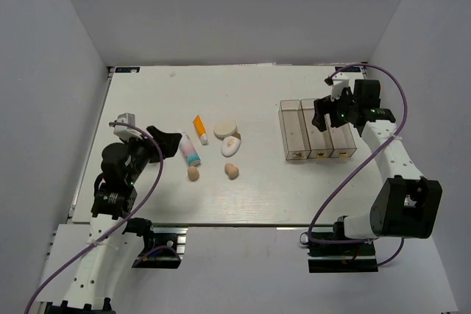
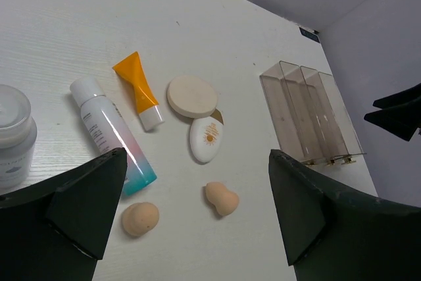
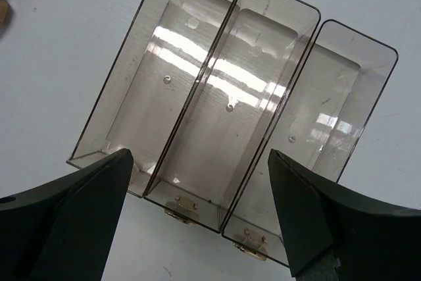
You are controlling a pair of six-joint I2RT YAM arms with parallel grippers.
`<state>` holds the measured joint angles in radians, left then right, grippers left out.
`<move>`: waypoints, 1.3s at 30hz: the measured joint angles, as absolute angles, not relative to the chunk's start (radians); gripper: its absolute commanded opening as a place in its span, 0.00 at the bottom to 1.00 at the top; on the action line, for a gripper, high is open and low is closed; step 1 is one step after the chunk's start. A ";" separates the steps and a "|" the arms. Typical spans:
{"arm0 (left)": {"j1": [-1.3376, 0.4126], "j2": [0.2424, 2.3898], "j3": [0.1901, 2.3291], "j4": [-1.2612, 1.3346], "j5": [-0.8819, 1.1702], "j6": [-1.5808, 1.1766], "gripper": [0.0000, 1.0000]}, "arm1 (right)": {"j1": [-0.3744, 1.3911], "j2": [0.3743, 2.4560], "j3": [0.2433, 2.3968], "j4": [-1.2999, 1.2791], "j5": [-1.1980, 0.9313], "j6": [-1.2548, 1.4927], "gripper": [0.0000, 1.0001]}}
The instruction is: Organize the makeup
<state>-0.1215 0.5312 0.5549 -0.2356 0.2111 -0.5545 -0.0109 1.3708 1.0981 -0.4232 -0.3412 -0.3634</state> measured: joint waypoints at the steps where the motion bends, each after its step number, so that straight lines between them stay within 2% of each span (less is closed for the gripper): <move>1: -0.121 0.531 0.553 -0.236 0.213 -0.553 0.98 | -0.011 1.375 1.100 -0.424 -0.347 -0.364 0.89; 7: -0.121 0.532 0.550 -0.260 0.222 -0.539 0.97 | -0.012 1.391 1.113 -0.448 -0.421 -0.441 0.88; 9: -0.121 0.536 0.550 -0.266 0.224 -0.538 0.91 | -0.012 1.400 1.121 -0.466 -0.461 -0.485 0.77; 11: -0.121 0.542 0.550 -0.277 0.226 -0.538 0.73 | -0.012 1.408 1.128 -0.485 -0.521 -0.531 0.53; 13: -0.121 0.546 0.550 -0.290 0.229 -0.536 0.45 | -0.009 1.412 1.133 -0.509 -0.592 -0.576 0.34; 14: -0.121 0.547 0.550 -0.294 0.230 -0.537 0.24 | 0.001 1.412 1.134 -0.522 -0.631 -0.599 0.33; 15: -0.121 0.547 0.551 -0.300 0.234 -0.536 0.19 | 0.010 1.412 1.134 -0.532 -0.665 -0.620 0.35; 16: -0.121 0.547 0.551 -0.308 0.238 -0.525 0.17 | 0.028 1.412 1.134 -0.541 -0.700 -0.644 0.45; 17: -0.121 0.546 0.551 -0.314 0.238 -0.529 0.23 | 0.049 1.413 1.134 -0.549 -0.729 -0.663 0.53; 18: -0.121 0.546 0.551 -0.320 0.241 -0.528 0.35 | 0.080 1.414 1.134 -0.553 -0.752 -0.686 0.58; 19: -0.121 0.545 0.551 -0.328 0.243 -0.523 0.50 | 0.109 1.415 1.134 -0.555 -0.768 -0.708 0.67; 20: -0.121 0.542 0.551 -0.339 0.243 -0.526 0.70 | 0.143 1.417 1.134 -0.555 -0.780 -0.726 0.71; 22: -0.121 0.537 0.551 -0.359 0.244 -0.532 0.80 | 0.207 1.426 1.133 -0.551 -0.796 -0.761 0.74; 24: -0.121 0.532 0.551 -0.377 0.241 -0.539 0.82 | 0.271 1.449 1.133 -0.540 -0.800 -0.783 0.73; 27: -0.121 0.531 0.555 -0.414 0.228 -0.543 0.82 | 0.364 1.516 1.136 -0.489 -0.772 -0.761 0.61; 31: -0.121 0.527 0.569 -0.464 0.213 -0.543 0.82 | 0.485 1.640 1.179 -0.431 -0.690 -0.659 0.58; 32: -0.121 0.525 0.573 -0.473 0.209 -0.544 0.82 | 0.515 1.665 1.190 -0.414 -0.668 -0.628 0.59; 33: -0.121 0.522 0.576 -0.480 0.205 -0.544 0.82 | 0.549 1.683 1.198 -0.397 -0.644 -0.595 0.67; 36: -0.121 0.510 0.586 -0.509 0.196 -0.548 0.82 | 0.633 1.704 1.199 -0.358 -0.576 -0.503 0.80; 39: -0.121 0.495 0.590 -0.531 0.191 -0.551 0.83 | 0.714 1.713 1.199 -0.324 -0.514 -0.411 0.80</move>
<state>-0.1215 0.4950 0.5900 -0.5312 0.1905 -0.5507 0.7136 1.7126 1.1992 -0.3237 -0.5140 -0.4107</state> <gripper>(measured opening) 0.822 0.799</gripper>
